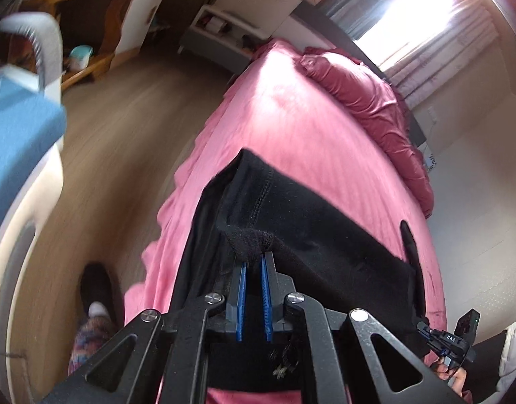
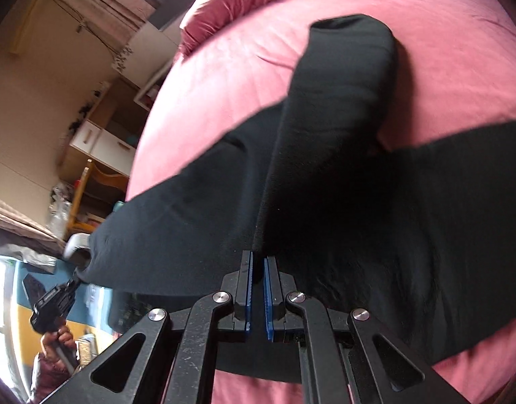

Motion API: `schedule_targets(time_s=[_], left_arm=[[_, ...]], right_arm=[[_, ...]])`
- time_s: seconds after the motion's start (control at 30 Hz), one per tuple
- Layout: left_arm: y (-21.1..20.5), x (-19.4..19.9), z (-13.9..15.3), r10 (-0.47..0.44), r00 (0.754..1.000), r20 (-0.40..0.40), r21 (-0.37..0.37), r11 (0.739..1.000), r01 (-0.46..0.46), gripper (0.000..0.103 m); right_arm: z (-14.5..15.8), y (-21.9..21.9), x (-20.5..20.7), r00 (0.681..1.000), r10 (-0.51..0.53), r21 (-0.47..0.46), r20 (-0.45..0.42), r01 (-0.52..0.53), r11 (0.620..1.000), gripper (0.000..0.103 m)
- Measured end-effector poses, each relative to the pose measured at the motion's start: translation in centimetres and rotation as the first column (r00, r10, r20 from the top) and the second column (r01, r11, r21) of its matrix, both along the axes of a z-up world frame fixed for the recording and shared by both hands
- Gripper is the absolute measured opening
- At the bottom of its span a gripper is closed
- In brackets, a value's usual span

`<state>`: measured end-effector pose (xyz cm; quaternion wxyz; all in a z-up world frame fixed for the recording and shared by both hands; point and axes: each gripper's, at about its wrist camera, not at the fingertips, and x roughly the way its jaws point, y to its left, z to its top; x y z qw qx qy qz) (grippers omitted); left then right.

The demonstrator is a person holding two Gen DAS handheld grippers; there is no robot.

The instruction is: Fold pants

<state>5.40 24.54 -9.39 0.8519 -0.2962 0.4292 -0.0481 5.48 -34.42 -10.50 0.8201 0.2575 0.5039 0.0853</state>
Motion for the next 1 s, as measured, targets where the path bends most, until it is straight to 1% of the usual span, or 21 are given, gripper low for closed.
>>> schedule_targets(time_s=[0.03,0.1,0.17,0.23,0.27,0.37,0.43,0.47,0.53,0.6,0.7,0.73,0.77,0.83,0.87,0.9,0.93,0.97,1.0], left_arm=[[0.0,-0.5,-0.6,0.006,1.000,-0.013,-0.003,1.000,-0.006,0.008],[0.0,-1.3,-2.0,0.009,0.999,-0.051,-0.040,0.999,-0.011,0.008],[-0.2,-1.7,-2.9,0.018,0.996,-0.087,-0.047,0.999,-0.023,0.010],[0.0,-2.1,-3.2,0.038,0.993,-0.108,-0.078,0.996,-0.046,0.015],[0.2,-2.3,-3.2,0.058,0.992,-0.112,-0.103,0.992,-0.069,0.021],[0.9,-3.3,-3.1,0.093,0.987,-0.134,-0.197,0.973,-0.118,0.029],[1.3,-4.4,-3.2,0.113,0.985,-0.128,-0.230,0.963,-0.140,0.032],[1.6,-5.0,-3.2,0.128,0.984,-0.125,-0.259,0.953,-0.157,0.035],[2.0,-5.7,-3.5,0.156,0.980,-0.123,-0.330,0.925,-0.189,0.038],[1.9,-6.1,-4.0,0.169,0.976,-0.141,-0.364,0.907,-0.210,0.045],[1.3,-5.7,-4.6,0.166,0.970,-0.179,-0.367,0.903,-0.222,0.045],[1.1,-5.5,-4.8,0.163,0.969,-0.186,-0.374,0.900,-0.223,0.045],[0.9,-5.1,-5.1,0.162,0.966,-0.200,-0.378,0.897,-0.229,0.045],[0.5,-4.4,-5.3,0.179,0.957,-0.229,-0.346,0.904,-0.252,0.043],[0.5,-4.1,-5.4,0.193,0.954,-0.231,-0.336,0.904,-0.264,0.041],[0.5,-3.8,-5.5,0.205,0.951,-0.230,-0.331,0.903,-0.275,0.029],[0.4,-3.4,-5.4,0.206,0.953,-0.224,-0.329,0.904,-0.273,0.023],[0.3,-3.2,-5.1,0.208,0.955,-0.212,-0.319,0.909,-0.268,0.020],[0.2,-3.1,-4.5,0.208,0.961,-0.184,-0.307,0.916,-0.257,0.015]], right_arm=[[-0.4,0.0,-0.1,1.000,-0.005,-0.003,-0.007,0.005,1.000,0.006],[-1.0,0.1,-0.2,1.000,-0.003,-0.032,-0.013,0.003,0.999,0.006],[-1.8,0.1,0.1,1.000,-0.011,-0.043,-0.029,0.010,0.999,0.006],[-2.2,0.6,1.1,0.999,-0.012,-0.059,-0.038,0.010,0.998,0.006],[-2.4,0.7,1.3,0.999,-0.013,-0.062,-0.040,0.011,0.998,0.006],[-2.7,1.5,2.8,0.999,-0.026,-0.057,-0.047,0.023,0.998,0.006],[-3.1,1.5,3.1,0.998,-0.033,-0.052,-0.050,0.031,0.998,0.006],[-3.3,1.6,3.5,0.998,-0.038,-0.050,-0.054,0.035,0.998,0.006],[-3.6,1.6,3.3,0.997,-0.042,-0.047,-0.060,0.040,0.998,0.006],[-3.8,1.5,3.7,0.997,-0.044,-0.038,-0.062,0.041,0.998,0.006],[-4.1,1.3,4.3,0.997,-0.045,-0.030,-0.068,0.043,0.999,0.006],[-4.3,0.2,3.4,0.997,-0.045,-0.026,-0.069,0.043,0.999,0.006],[-4.4,0.1,3.4,0.997,-0.044,-0.024,-0.070,0.043,0.999,0.006],[-4.6,-0.4,3.3,0.996,-0.042,-0.021,-0.072,0.040,0.999,0.006],[-4.6,-0.4,3.4,0.996,-0.041,-0.021,-0.076,0.040,0.999,0.006],[-4.4,-0.5,3.4,0.996,-0.042,-0.019,-0.076,0.041,0.999,0.006],[-4.1,-0.6,3.3,0.997,-0.042,-0.017,-0.070,0.041,0.999,0.006],[-3.6,-0.7,3.2,0.998,-0.041,-0.013,-0.055,0.041,0.999,0.006],[-2.9,-0.8,3.0,0.999,-0.036,-0.005,-0.039,0.035,0.999,0.006]])
